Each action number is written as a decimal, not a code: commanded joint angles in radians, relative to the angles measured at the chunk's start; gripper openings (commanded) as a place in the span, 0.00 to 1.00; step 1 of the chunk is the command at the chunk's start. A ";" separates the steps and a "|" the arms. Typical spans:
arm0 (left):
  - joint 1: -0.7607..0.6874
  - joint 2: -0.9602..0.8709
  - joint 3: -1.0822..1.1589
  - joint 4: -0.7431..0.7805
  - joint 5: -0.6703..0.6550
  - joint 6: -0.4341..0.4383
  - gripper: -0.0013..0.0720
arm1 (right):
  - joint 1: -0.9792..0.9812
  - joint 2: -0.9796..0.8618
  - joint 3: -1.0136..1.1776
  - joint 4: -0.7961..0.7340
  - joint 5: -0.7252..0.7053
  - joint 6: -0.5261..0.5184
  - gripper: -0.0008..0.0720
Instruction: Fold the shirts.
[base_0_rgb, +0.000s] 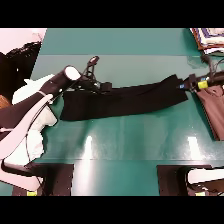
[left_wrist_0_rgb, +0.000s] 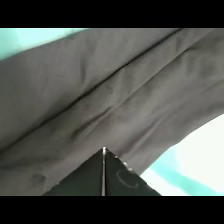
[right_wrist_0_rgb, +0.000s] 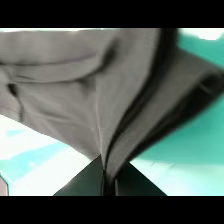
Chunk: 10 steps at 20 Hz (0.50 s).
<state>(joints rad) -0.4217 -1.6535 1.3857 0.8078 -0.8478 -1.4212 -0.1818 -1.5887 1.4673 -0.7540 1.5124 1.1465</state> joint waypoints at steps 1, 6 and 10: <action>-0.060 -0.136 0.127 0.000 -0.029 -0.031 0.05 | 0.068 0.112 0.112 0.004 0.006 0.089 0.03; -0.109 -0.249 0.220 -0.001 -0.027 -0.076 0.05 | 0.252 0.127 0.304 0.004 -0.007 0.143 0.03; -0.117 -0.272 0.219 0.000 -0.020 -0.092 0.05 | 0.420 0.070 0.428 0.013 -0.036 0.156 0.03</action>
<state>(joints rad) -0.5293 -1.8988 1.5909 0.8066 -0.8726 -1.4956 0.1318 -1.4940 1.8107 -0.7479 1.4998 1.2819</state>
